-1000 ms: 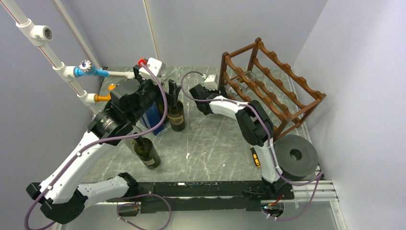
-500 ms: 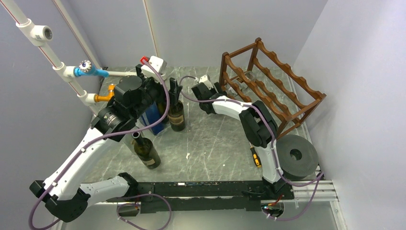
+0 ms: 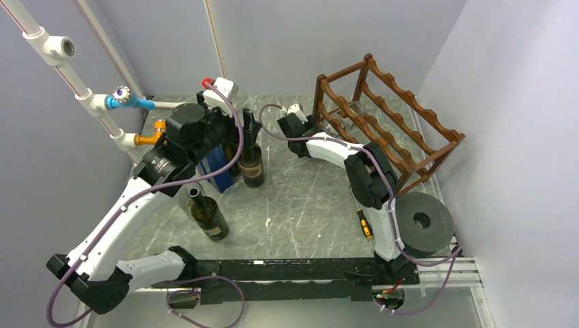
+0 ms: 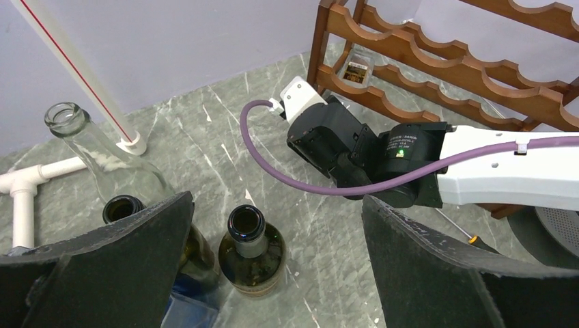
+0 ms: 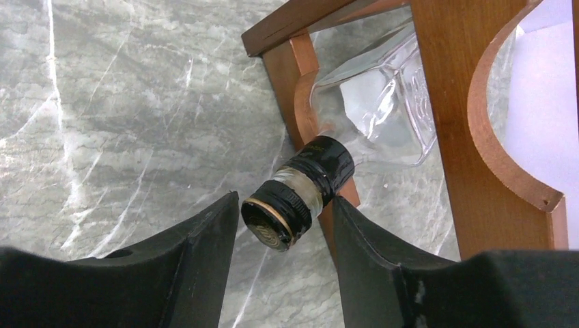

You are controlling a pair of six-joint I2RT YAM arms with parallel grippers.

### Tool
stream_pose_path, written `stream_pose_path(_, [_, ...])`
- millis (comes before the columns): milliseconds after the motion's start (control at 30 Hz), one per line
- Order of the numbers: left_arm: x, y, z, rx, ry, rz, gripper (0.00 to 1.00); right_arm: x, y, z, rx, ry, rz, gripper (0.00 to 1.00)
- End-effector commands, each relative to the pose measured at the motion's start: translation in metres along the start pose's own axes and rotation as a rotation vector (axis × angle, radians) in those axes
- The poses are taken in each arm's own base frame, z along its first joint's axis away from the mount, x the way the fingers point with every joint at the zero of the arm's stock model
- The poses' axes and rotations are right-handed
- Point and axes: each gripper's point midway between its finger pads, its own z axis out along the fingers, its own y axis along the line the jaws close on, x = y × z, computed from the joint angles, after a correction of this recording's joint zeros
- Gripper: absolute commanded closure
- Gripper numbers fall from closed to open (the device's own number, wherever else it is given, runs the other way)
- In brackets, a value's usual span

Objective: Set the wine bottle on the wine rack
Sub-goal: Adjust the wine bottle in the wine rack.

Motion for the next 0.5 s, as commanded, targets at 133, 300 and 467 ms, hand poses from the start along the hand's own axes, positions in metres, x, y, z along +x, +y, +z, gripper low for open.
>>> stream_pose_path(133, [-0.022,-0.004,-0.003,0.04,-0.05,-0.05,0.01,-0.03,-0.005,-0.011,-0.029,-0.063,0.05,0.53])
stream_pose_path(300, [-0.022,-0.004,-0.002,0.048,-0.046,-0.063,0.01,-0.022,-0.002,-0.003,-0.009,-0.034,-0.02,0.77])
stream_pose_path(467, [-0.022,-0.003,-0.001,0.049,-0.044,-0.069,0.01,-0.005,0.009,0.003,-0.021,0.005,-0.099,0.93])
